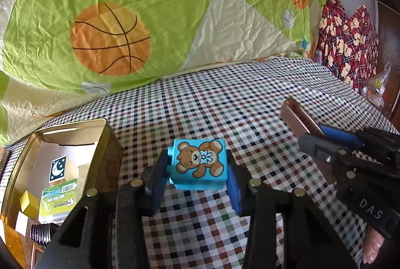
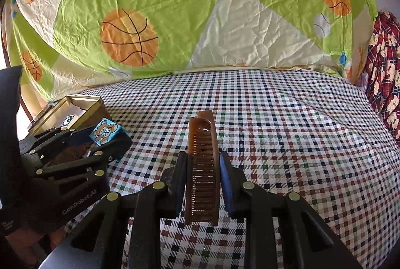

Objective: Organize rigid objects
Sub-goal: 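Grasp the blue teddy-bear block with left tool while right tool grasps the brown comb, then carry the blue block over the tin with left tool while right tool carries the comb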

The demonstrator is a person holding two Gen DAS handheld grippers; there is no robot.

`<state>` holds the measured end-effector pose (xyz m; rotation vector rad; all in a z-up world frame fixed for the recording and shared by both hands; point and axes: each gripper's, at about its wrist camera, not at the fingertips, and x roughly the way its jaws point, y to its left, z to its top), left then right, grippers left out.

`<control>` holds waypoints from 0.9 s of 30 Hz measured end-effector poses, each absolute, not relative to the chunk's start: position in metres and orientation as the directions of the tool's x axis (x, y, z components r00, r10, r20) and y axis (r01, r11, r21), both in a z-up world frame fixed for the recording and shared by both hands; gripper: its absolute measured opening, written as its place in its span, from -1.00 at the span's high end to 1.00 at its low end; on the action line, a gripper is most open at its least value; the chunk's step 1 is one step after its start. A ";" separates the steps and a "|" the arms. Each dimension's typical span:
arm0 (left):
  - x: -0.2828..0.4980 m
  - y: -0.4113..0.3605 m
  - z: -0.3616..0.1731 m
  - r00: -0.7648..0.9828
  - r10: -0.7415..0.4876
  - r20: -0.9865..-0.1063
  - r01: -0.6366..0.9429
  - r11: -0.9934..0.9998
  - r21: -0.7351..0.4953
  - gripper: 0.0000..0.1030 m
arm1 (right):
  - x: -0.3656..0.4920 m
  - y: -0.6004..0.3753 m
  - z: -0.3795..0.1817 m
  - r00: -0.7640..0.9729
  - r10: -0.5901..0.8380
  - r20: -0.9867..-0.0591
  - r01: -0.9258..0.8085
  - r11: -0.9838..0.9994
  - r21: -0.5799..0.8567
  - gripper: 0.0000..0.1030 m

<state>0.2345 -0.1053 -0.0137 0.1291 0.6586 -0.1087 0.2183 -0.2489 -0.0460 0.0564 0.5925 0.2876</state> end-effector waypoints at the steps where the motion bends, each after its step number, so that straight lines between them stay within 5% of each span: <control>1: 0.232 -0.104 -0.013 0.792 -0.059 -0.608 0.136 0.987 0.082 0.19 | 0.217 -0.249 -0.045 0.797 0.281 -0.535 -0.249 0.959 0.133 0.47; 27: 0.188 -0.085 0.006 0.887 -0.027 -0.461 0.052 0.998 0.043 0.19 | 0.192 -0.249 -0.032 0.891 0.211 -0.402 -0.195 0.977 0.082 0.47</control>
